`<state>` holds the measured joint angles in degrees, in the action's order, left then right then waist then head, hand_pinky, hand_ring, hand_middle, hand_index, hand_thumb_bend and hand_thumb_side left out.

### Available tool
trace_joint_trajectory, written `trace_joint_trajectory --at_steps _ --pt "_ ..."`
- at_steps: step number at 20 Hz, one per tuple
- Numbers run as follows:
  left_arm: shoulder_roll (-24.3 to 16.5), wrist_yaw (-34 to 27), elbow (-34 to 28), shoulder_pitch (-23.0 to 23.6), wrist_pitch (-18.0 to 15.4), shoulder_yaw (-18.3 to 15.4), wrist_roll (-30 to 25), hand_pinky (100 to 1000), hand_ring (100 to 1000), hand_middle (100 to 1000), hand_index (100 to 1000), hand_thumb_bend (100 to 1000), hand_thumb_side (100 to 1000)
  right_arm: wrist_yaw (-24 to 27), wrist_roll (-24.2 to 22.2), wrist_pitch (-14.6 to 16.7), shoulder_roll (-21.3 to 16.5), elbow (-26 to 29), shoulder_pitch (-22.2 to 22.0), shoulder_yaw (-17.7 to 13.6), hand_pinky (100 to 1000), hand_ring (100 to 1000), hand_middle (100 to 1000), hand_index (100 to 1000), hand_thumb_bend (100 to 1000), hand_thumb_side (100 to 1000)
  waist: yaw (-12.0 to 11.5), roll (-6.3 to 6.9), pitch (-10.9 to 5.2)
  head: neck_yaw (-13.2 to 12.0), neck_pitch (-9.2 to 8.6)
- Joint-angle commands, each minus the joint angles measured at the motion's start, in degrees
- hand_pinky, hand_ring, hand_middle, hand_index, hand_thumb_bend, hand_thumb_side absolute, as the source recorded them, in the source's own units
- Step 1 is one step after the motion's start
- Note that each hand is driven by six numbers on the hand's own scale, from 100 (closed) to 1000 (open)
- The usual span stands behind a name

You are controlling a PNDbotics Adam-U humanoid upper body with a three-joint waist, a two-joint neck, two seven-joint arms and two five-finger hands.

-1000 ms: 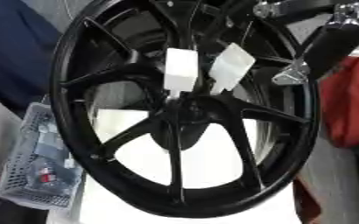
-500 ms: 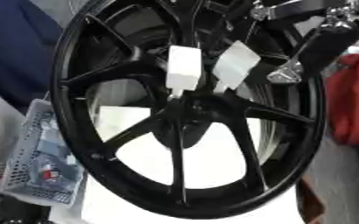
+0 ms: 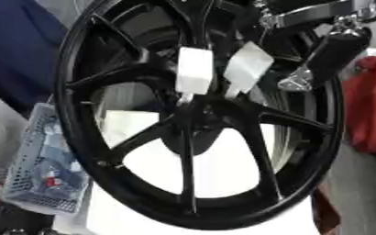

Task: Pull the pin out of the wheel hub.

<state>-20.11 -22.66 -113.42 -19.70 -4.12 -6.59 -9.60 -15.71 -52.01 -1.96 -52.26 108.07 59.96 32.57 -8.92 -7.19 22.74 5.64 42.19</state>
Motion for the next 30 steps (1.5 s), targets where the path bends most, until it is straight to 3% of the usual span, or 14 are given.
trace_joint_trajectory --at_steps 1,3,5,6,14,22,26,30 --pt "-0.4 -0.4 -1.2 -0.8 -0.1 -0.1 -0.2 824 598 733 888 169 844 -0.3 0.0 -0.5 -0.6 -0.4 0.5 -0.5 894 888 711 849 152 100 -0.1 0.57 -0.95 0.0 -0.42" --pt "-0.4 -0.4 -1.2 -0.7 0.0 -0.1 -0.3 824 598 733 888 170 846 0.2 0.2 -1.0 -0.4 -0.4 0.6 -0.8 878 860 576 757 100 100 0.0 0.6 -0.93 0.0 -0.35" --pt "-0.4 -0.3 -1.2 -0.6 0.0 0.0 -0.4 824 598 734 888 171 847 1.0 1.1 -1.6 -0.2 -0.2 0.8 -1.2 871 846 531 713 100 100 0.1 0.62 -0.93 -0.1 -0.26" --pt "-0.4 -0.3 -1.2 -0.6 0.1 -0.1 -0.4 824 598 734 888 172 847 1.4 1.9 -1.9 -0.2 -0.1 0.8 -1.3 859 821 467 658 100 100 0.1 0.63 -0.93 -0.1 -0.2" --pt "-0.5 -0.2 -1.2 -0.6 0.2 -0.2 -0.7 825 600 736 888 176 849 4.4 7.2 -3.5 -0.1 -0.2 0.7 -1.7 795 711 305 483 100 100 0.3 0.64 -1.11 -0.1 0.03" --pt "-0.5 -0.3 -1.2 -0.3 0.0 -0.5 -0.2 825 601 736 888 178 848 5.7 7.5 -4.6 -0.4 -0.9 1.5 -4.6 773 658 253 391 100 141 0.6 0.72 -1.44 -0.2 0.28" --pt "-0.6 -0.3 -1.2 0.0 -0.1 -0.6 0.1 825 601 736 888 179 848 6.6 8.2 -5.3 -1.9 -0.5 0.6 -7.9 775 649 244 390 100 132 1.0 0.86 -1.67 -0.1 0.29" --pt "-0.6 -0.3 -1.2 0.2 -0.2 -0.8 0.3 825 601 736 888 179 847 7.9 11.8 -6.3 -4.3 -0.4 -1.7 -13.1 776 640 234 392 100 102 1.4 1.04 -1.82 0.1 0.33"
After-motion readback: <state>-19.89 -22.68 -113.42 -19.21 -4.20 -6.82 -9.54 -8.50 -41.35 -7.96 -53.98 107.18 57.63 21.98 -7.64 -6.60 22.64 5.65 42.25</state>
